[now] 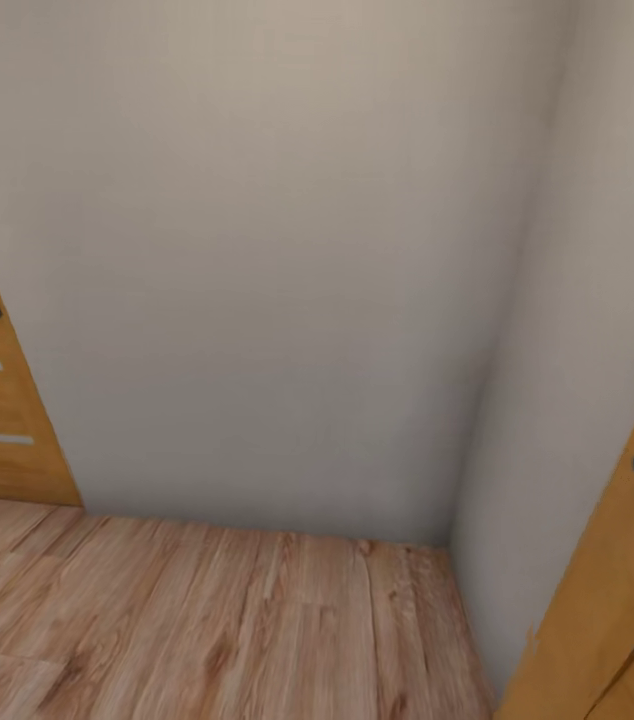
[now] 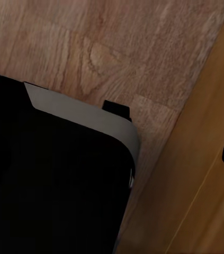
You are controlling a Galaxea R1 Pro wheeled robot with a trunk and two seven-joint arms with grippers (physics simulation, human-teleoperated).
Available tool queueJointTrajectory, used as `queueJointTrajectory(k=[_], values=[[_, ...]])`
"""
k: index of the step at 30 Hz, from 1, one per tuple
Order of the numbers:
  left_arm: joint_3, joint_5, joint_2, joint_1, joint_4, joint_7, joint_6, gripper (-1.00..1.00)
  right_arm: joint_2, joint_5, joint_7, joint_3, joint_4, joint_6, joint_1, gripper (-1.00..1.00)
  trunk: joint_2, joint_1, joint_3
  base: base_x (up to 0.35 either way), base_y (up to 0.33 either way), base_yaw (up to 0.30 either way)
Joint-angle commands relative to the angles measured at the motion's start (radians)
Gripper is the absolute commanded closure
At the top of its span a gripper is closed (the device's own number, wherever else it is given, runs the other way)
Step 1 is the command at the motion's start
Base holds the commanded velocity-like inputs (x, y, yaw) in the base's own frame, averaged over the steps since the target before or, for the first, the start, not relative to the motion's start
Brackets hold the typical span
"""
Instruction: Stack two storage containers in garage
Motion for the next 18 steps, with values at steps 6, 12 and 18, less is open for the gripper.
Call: queueJointTrajectory(k=[6, 12, 18], values=[[0.001, 0.006, 0.000, 0.000, 0.000, 0.000, -0.003, -1.00, 0.000, -0.010, 0.002, 0.009, 0.003, -0.004, -0.001, -1.00, 0.000, 0.001, -0.001, 0.320, 0.000, 0.102], [0.001, 0.006, 0.000, 0.000, 0.000, 0.000, -0.003, -1.00, 0.000, -0.010, 0.001, 0.009, 0.003, -0.003, -0.001, -1.00, 0.000, 0.001, -0.001, 0.320, 0.000, 0.246], [0.001, 0.006, 0.000, 0.000, 0.000, 0.001, -0.003, -1.00, 0.002, -0.010, 0.000, 0.009, 0.003, -0.003, -0.001, -1.00, 0.000, 0.001, -0.001, 0.320, 0.000, 0.267]])
